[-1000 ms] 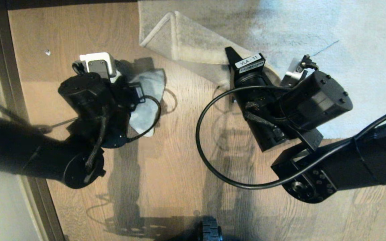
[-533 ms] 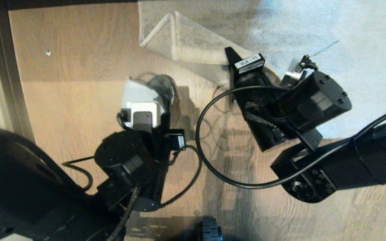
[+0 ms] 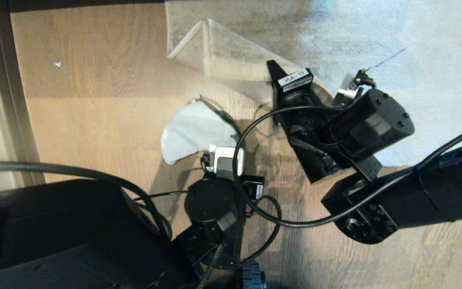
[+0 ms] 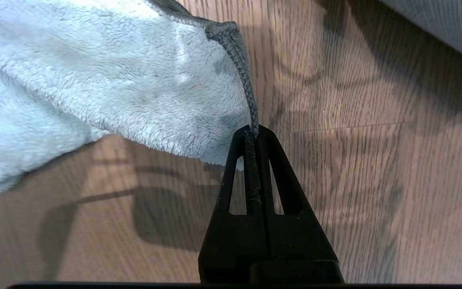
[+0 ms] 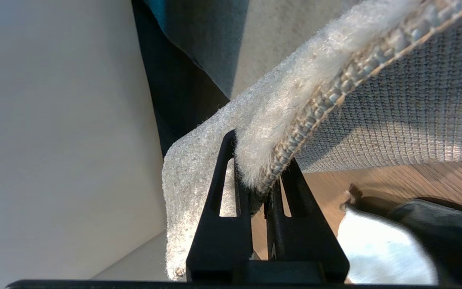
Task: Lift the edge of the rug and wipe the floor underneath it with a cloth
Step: Wipe the floor under the carpet with a rag
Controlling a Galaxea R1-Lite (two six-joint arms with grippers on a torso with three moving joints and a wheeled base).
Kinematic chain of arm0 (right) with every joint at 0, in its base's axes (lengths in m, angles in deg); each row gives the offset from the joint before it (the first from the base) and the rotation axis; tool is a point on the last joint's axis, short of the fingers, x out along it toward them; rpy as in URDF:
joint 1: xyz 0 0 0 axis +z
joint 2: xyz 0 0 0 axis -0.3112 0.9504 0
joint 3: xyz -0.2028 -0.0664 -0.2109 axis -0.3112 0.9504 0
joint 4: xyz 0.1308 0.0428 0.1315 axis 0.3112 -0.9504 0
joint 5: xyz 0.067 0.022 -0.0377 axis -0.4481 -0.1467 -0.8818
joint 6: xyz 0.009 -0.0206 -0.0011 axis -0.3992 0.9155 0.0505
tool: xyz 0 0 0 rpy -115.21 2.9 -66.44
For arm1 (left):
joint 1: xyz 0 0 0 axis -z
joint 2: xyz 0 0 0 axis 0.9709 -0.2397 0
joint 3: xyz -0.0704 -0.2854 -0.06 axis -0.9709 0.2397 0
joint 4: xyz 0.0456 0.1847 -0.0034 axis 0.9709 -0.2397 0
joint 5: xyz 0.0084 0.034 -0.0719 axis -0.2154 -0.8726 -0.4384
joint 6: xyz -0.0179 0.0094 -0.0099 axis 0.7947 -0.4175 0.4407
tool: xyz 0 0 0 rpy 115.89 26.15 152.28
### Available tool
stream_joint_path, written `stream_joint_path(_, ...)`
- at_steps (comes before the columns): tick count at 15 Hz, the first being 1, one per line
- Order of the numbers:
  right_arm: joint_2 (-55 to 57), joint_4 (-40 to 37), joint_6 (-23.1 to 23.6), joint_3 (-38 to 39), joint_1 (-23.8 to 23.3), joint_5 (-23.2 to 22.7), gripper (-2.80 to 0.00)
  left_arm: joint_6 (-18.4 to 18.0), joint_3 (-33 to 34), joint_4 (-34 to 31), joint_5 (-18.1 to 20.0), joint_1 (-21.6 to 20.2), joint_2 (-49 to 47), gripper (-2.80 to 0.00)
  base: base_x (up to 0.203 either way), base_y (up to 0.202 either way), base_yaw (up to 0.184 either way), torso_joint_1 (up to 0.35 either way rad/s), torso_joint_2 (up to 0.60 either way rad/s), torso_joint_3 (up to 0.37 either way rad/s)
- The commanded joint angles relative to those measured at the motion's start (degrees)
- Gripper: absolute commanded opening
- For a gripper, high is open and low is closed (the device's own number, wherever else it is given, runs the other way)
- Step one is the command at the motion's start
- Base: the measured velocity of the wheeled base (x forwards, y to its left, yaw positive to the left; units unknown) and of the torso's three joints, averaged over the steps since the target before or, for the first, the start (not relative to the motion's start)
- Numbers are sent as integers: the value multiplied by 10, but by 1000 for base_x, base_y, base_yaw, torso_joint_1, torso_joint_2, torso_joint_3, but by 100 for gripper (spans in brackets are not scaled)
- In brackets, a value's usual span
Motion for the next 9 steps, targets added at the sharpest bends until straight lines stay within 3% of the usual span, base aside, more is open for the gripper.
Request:
stream_joint_path(1, 5, 27, -3, 0, 0, 1, -280, 0, -21, 21, -3, -2, -33, -280, 0, 0, 0, 0, 0, 0)
stream_joint_path(4, 5, 27, -3, 0, -1, 2, -280, 0, -36, 21, -2, -29, -44, -280, 0, 0, 0, 0, 0, 0)
stream_joint_path(9, 5, 27, -3, 0, -1, 1, -280, -1, -41, 21, 2, -118, -43, -280, 0, 0, 0, 0, 0, 0)
